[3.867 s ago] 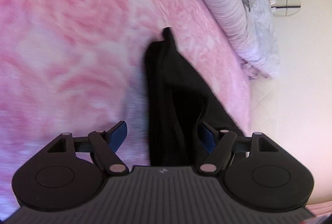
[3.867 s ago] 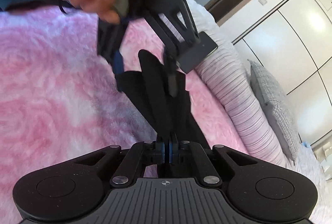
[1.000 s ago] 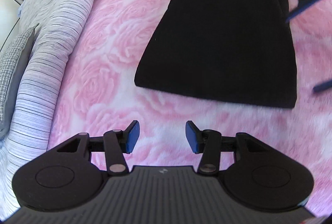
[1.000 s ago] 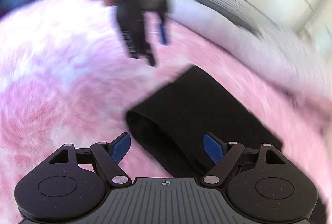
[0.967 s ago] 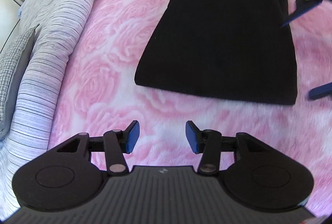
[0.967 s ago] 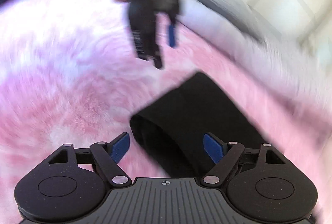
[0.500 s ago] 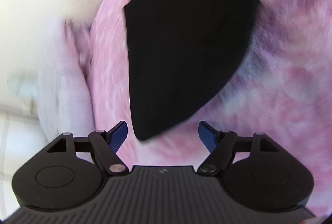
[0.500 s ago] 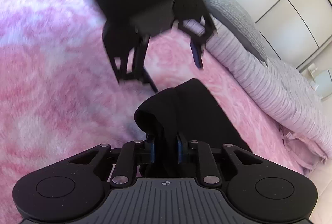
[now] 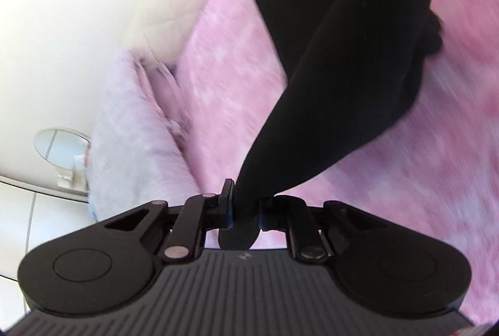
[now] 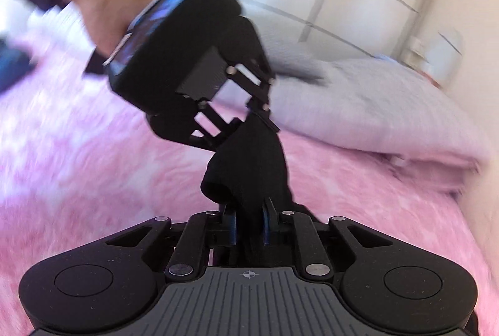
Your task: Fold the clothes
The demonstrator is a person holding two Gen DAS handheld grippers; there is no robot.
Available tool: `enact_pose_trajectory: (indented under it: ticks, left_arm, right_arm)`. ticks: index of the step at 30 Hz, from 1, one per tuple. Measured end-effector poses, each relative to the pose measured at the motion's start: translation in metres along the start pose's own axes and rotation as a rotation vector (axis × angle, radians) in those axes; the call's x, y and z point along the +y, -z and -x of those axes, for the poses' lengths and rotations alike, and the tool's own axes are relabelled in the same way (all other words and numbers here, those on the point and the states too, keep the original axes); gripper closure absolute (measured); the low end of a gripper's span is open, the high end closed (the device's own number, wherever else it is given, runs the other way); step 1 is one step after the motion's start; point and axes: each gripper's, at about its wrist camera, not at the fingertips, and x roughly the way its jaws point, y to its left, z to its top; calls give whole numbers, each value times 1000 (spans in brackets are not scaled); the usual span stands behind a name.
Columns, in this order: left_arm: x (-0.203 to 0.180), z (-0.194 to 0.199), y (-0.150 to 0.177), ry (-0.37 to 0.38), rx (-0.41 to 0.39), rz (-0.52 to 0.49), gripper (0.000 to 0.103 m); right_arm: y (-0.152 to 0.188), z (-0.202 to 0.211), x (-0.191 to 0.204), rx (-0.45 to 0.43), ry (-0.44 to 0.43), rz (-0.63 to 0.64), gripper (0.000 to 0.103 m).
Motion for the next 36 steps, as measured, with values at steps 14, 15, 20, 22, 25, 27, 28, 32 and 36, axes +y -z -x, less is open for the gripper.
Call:
enact_pose_trajectory:
  ticks: [14, 15, 20, 22, 25, 27, 28, 32, 36]
  left_arm:
    - [86, -89, -234, 136, -9, -68, 91]
    - [82, -103, -248, 162, -20, -80, 91]
    - [36, -189, -315, 306, -59, -123, 88]
    - [17, -214, -329, 366, -54, -91, 83]
    - [10, -228, -330, 435, -50, 34, 82]
    - [17, -210, -318, 449, -62, 129, 71]
    - [21, -199, -310, 453, -69, 176, 60]
    - [51, -173, -275, 428, -6, 402, 57]
    - [76, -160, -232, 395, 113, 643, 57]
  right_arm:
    - [86, 78, -318, -84, -2, -610, 89]
    - [101, 82, -340, -73, 8, -662, 89]
    - [191, 86, -423, -4, 70, -932, 89]
    - [230, 83, -442, 24, 71, -1064, 89]
    - [287, 76, -461, 57, 42, -1275, 88]
    - [301, 79, -466, 37, -9, -1336, 88]
    - [302, 81, -469, 36, -26, -1339, 88]
    - [289, 94, -470, 84, 10, -1319, 83]
    - [266, 113, -462, 110, 155, -1231, 58]
